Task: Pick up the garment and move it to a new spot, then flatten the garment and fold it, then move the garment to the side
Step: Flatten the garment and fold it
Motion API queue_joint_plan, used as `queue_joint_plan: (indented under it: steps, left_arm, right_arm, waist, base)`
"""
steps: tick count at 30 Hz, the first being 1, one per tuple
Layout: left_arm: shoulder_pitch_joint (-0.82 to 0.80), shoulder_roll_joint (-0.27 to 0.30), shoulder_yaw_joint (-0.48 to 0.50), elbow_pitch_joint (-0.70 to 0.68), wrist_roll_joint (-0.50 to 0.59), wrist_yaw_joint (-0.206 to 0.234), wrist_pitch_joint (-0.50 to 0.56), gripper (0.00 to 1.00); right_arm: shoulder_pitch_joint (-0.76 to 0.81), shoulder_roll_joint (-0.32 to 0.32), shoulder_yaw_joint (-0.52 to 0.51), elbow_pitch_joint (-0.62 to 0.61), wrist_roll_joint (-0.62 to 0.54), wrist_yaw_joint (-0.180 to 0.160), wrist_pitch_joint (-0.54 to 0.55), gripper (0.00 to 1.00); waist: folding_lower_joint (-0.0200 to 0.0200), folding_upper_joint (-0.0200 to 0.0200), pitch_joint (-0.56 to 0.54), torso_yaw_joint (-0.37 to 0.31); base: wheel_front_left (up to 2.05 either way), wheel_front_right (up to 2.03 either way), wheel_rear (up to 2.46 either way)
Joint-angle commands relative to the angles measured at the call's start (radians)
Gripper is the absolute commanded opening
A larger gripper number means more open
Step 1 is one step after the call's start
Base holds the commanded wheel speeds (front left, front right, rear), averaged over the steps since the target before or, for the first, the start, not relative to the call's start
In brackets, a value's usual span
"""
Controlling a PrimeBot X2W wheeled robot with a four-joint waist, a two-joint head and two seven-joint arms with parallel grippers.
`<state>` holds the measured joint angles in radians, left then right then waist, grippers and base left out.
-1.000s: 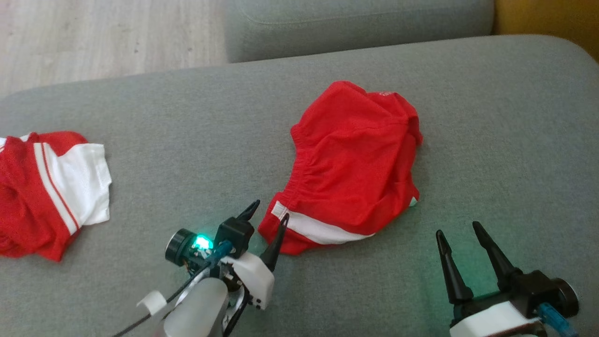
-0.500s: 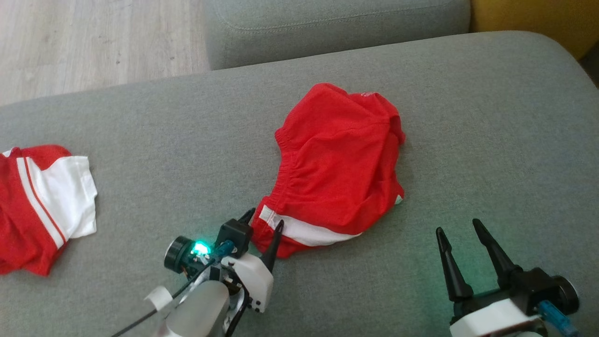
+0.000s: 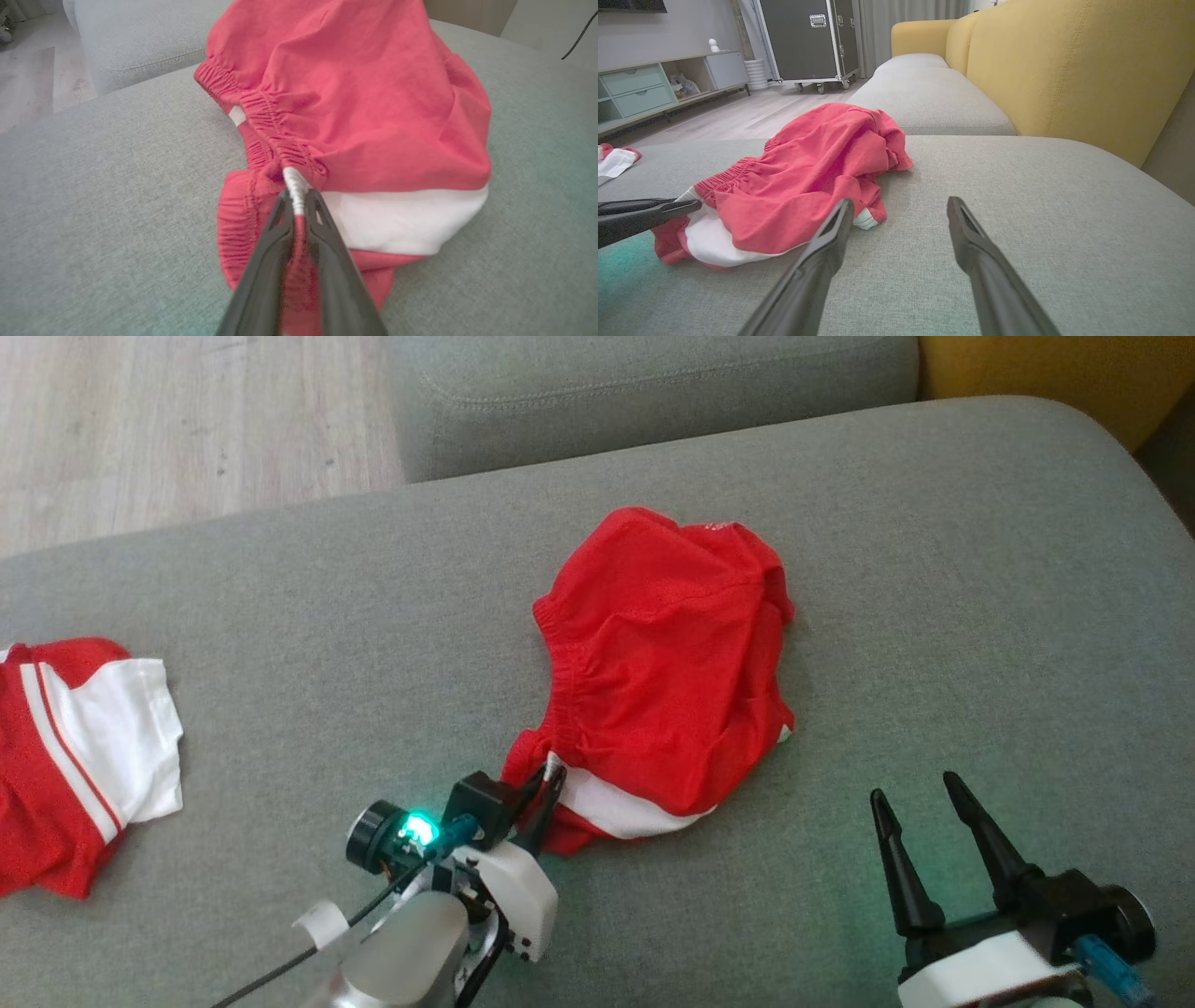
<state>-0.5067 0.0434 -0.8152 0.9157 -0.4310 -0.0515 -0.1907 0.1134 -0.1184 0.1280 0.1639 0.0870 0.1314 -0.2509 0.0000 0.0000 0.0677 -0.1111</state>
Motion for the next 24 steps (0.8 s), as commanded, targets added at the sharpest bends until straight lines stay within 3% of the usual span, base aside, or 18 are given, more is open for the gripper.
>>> queue_joint_plan:
  steps: [1,2,6,15,19,24]
  left_arm:
    - [-0.039,0.007,0.010,-0.024,-0.015,0.003,-0.014,0.09]
    - [-0.038,0.007,0.001,-0.027,-0.019,0.002,-0.015,0.00]
    - [-0.037,0.007,-0.019,-0.063,-0.047,-0.004,-0.030,0.00]
    - [-0.116,0.007,-0.034,-0.315,-0.208,-0.067,-0.038,0.00]
    - [-0.251,0.007,0.014,-0.405,-0.289,-0.074,-0.029,0.00]
    - [-0.445,0.012,0.082,-0.398,-0.323,-0.072,0.015,0.00]
  right_arm:
    - [-0.023,-0.013,0.017,-0.027,0.001,-0.001,-0.011,1.00]
    - [-0.022,-0.011,0.016,-0.026,0.000,-0.001,-0.011,1.00]
    - [-0.017,-0.004,0.016,-0.025,-0.002,-0.001,-0.011,1.00]
    - [-0.006,0.012,0.014,-0.017,-0.004,-0.001,-0.011,1.00]
    - [-0.027,0.028,0.039,-0.013,-0.005,-0.001,-0.011,1.00]
    - [-0.044,0.048,0.061,-0.007,0.012,-0.001,-0.011,1.00]
  waist:
    - [0.0000,0.0000,-0.006,0.001]
    - [0.0000,0.0000,-0.010,0.001]
    - [0.0000,0.0000,-0.027,0.003]
    - [0.0000,0.0000,-0.076,0.000]
    - [0.0000,0.0000,-0.096,-0.057]
    - [0.0000,0.0000,-0.106,-0.138]
  base:
    - [0.00,0.00,0.00]
    - [0.00,0.00,0.00]
    - [0.00,0.00,0.00]
    - [0.00,0.00,0.00]
    - [0.00,0.00,0.00]
    - [0.00,0.00,0.00]
